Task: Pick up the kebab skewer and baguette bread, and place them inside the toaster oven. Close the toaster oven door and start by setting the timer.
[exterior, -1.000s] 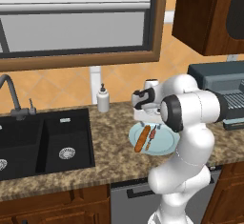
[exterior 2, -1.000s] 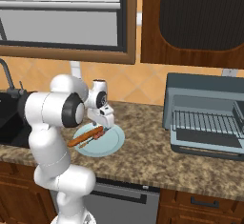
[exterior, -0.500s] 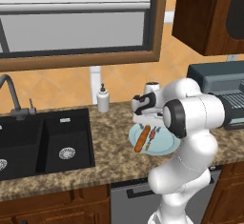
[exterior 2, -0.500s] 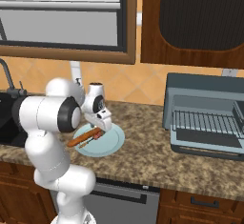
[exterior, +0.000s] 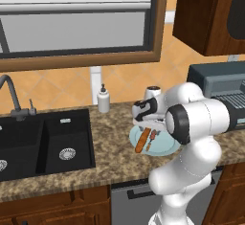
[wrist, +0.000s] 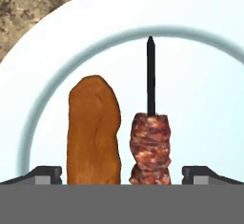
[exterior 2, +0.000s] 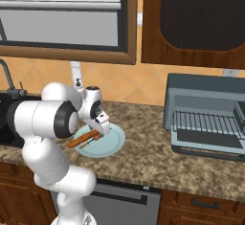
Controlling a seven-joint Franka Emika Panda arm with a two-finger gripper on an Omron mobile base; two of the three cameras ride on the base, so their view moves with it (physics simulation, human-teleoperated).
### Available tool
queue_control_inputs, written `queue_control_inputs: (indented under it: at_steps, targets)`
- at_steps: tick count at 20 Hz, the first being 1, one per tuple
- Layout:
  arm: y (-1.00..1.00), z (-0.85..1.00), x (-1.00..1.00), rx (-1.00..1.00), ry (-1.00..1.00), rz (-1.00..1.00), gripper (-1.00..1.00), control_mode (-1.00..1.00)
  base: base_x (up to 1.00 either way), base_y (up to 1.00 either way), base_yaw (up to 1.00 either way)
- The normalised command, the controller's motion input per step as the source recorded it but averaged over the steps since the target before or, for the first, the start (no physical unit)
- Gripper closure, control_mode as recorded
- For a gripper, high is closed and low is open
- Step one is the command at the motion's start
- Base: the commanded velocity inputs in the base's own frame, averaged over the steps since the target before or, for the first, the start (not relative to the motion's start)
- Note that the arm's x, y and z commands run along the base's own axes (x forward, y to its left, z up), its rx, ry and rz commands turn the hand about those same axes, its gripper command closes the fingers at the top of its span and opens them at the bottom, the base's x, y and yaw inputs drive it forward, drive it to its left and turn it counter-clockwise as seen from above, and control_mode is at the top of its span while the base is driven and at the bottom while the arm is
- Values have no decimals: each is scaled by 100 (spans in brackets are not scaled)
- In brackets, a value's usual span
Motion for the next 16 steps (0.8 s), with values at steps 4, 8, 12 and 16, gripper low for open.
queue_control_inputs:
  at_steps: [4,8,12,16]
  targets:
    - [6,-7,0,0,0,0,-100,-100,0,0,0]
    - [2,-3,0,0,0,0,-100,-100,0,0,0]
    - [0,-6,0,0,0,0,-100,-100,0,0,0]
    - [1,-5,0,0,0,0,-100,-100,0,0,0]
